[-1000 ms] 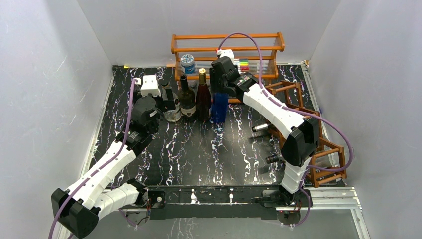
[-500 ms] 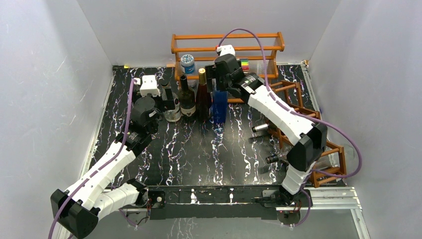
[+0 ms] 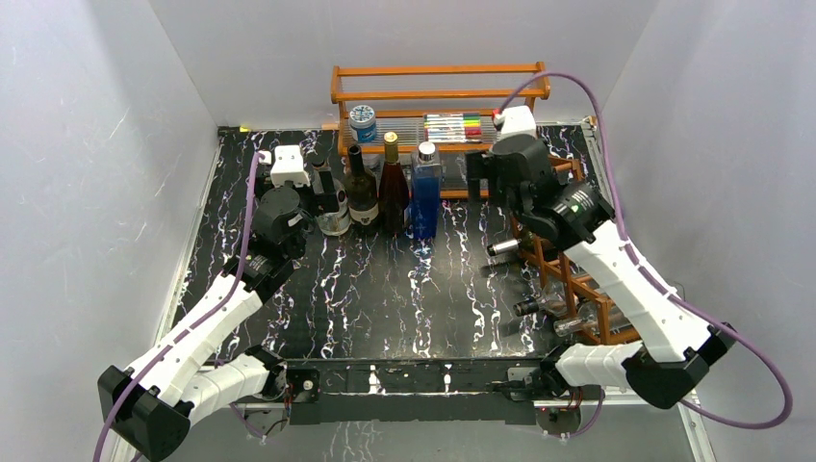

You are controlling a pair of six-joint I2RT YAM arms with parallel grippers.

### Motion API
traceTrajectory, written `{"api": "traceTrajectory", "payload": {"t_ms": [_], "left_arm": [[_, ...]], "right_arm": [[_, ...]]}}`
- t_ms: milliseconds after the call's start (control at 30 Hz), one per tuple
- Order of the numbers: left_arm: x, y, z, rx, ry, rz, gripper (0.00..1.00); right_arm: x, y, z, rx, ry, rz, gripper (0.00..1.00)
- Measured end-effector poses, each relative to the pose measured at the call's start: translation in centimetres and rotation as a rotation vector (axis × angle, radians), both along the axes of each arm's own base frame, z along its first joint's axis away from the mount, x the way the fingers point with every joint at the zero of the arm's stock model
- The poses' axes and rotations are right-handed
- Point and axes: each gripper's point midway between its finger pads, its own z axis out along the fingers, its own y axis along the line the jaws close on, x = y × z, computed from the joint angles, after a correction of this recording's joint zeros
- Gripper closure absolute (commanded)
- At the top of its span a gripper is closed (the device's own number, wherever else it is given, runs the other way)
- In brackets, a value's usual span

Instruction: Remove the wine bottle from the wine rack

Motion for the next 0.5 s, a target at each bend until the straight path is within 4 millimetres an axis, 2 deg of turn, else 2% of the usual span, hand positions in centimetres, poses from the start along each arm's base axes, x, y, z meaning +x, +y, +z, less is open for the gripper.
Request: {"api": "traceTrajectory", "payload": {"t_ms": [100,233,367,500], "left_arm": [[0.0,0.0,0.0,-0.003,0.0,-0.001,0.02],[0.0,-0.2,-0.2,-0.007,0.006,-0.005,0.02],[0.0,-0.2,-0.2,-0.011,0.005,-0.005,0.02],[0.0,-0.2,-0.2,-0.011,0.006,-0.004,0.02]], "right_arm": [[-1.0,-3.0,-3.3,-0.061,0.072,-0.073,0.17],[-0.8,-6.4,-7.3,-0.124,0.171,-0.174,0.29],[0.6,-8.8,-8.7,-0.114,0.204,-0.261,0.38],[2.8,-9.7,-9.3,-0.08,0.2,-0.311,0.45]]}}
